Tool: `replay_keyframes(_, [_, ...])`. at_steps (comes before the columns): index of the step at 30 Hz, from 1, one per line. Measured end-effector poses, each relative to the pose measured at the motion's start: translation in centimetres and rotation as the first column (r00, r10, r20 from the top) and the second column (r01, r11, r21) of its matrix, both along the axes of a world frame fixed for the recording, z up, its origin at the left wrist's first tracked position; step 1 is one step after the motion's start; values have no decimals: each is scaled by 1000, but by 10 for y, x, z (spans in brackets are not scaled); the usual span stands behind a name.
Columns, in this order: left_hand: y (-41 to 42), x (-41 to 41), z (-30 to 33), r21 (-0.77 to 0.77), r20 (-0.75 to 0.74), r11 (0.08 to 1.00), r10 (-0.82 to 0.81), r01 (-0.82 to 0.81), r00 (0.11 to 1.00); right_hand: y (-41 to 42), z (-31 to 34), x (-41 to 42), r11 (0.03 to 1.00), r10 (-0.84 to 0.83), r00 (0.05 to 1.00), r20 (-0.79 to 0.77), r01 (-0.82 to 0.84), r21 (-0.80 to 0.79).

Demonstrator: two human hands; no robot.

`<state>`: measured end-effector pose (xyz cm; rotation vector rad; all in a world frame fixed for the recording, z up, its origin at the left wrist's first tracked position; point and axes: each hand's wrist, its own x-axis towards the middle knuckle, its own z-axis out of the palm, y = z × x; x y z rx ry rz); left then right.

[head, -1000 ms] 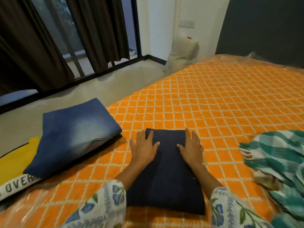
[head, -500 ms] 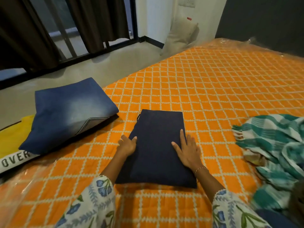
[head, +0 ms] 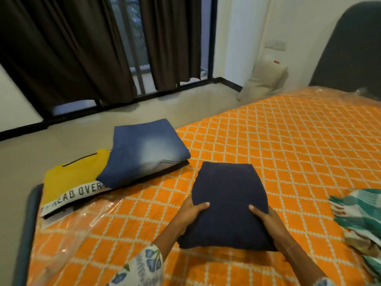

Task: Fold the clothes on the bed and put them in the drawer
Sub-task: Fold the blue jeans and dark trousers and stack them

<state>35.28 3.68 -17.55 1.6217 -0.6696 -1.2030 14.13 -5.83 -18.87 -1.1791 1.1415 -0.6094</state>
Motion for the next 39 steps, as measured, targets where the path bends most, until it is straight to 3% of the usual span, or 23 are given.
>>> replay_keyframes(5, [-3,64,50,-188,163,978,122,-91,979,-25,50,70,976,68,997,29,-60,-207])
replay_keyframes(11, [-11,177,98,-291,267,920,341,-262,901,-72,106,213,894,296,954,43,-261,-363])
replay_keyframes(15, [-18,244,88,-219,211,878,468,-425,858,-98,100,295,849,407,913,-25,-388,-359])
replay_keyframes(17, [-23,260,68,-60,332,818,557,-572,762,-109,76,327,806,398,892,-213,-452,-382])
replay_keyframes(19, [-26,258,46,89,666,783,413,-616,621,-115,47,346,708,348,808,-475,-558,-432])
replay_keyframes(21, [-29,254,25,78,857,851,209,-519,472,-114,21,353,633,273,733,-624,-625,-457])
replay_keyframes(23, [-29,254,12,118,886,885,111,-450,450,-113,8,355,600,193,699,-688,-639,-481])
replay_keyframes(27, [-25,255,9,213,915,862,-9,-461,404,-109,8,354,544,76,617,-784,-685,-486])
replay_keyframes(29, [-20,250,19,185,968,871,-82,-456,236,-101,18,347,486,-39,579,-815,-702,-522])
replay_keyframes(31, [-12,239,26,57,995,926,-83,-372,-53,-89,27,328,405,-89,597,-797,-710,-577])
replay_keyframes(33, [-5,221,27,-4,978,967,-49,-253,-204,-78,34,303,341,-57,605,-794,-736,-585])
replay_keyframes(37, [0,169,32,13,987,978,-46,-210,-154,-54,48,245,255,-101,593,-799,-760,-597])
replay_keyframes(39, [3,136,36,17,994,979,-39,-204,-104,-46,53,207,267,-171,572,-802,-757,-596])
